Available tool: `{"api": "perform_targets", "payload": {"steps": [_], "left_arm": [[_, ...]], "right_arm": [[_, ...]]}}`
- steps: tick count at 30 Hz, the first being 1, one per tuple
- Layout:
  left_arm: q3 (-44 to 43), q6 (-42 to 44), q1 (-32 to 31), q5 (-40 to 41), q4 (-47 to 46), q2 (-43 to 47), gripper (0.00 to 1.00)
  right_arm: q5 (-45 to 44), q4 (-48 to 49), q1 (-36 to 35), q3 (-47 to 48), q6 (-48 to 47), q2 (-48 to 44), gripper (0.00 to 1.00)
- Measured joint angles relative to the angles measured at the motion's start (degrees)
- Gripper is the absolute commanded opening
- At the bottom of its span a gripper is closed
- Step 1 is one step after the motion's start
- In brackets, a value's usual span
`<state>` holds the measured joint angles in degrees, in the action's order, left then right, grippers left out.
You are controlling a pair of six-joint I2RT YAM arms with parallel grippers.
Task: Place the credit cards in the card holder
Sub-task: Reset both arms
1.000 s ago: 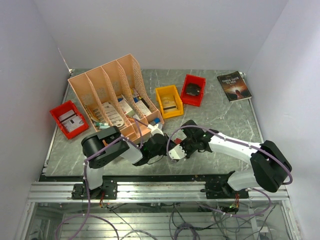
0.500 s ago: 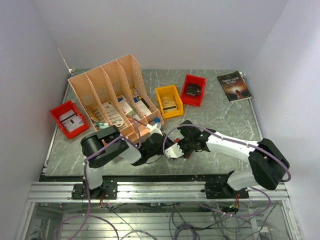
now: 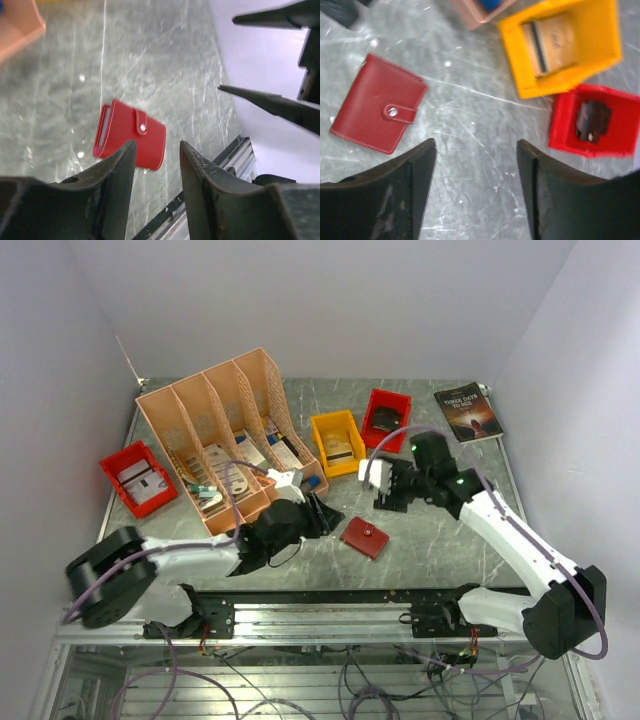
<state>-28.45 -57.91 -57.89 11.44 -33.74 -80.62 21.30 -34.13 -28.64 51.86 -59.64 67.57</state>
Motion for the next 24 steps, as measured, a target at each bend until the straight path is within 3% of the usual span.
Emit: {"api": "perform_targets", "payload": {"steps": [3, 8, 12, 19, 24], "left_arm": [[-0.17, 6.03, 0.02, 3.30, 6.47, 10.99, 0.98], [-4.83, 15.10, 0.94, 9.62, 19.54, 28.44, 0.98], [-15.34, 22.18, 2.58, 12.13, 30.36, 34.91, 0.98], [-46.66, 30.29, 3.06, 13.94, 51.76, 28.20, 0.98], [-58.66, 33.16, 3.06, 12.35, 60.94, 23.76, 0.98]], "right_arm": [[2.08, -1.31, 4.92, 6.32, 6.23, -0.52, 0.97], [1.40, 0.72, 11.13, 16.28, 20.48, -1.73, 1.00], [-1.05, 2.10, 13.99, 25.51, 33.53, -1.84, 1.00], [-4.26, 1.16, 14.45, 43.34, 49.48, -0.57, 1.00], [-3.69, -2.54, 14.45, 53.72, 51.95, 1.46, 0.99]]}}
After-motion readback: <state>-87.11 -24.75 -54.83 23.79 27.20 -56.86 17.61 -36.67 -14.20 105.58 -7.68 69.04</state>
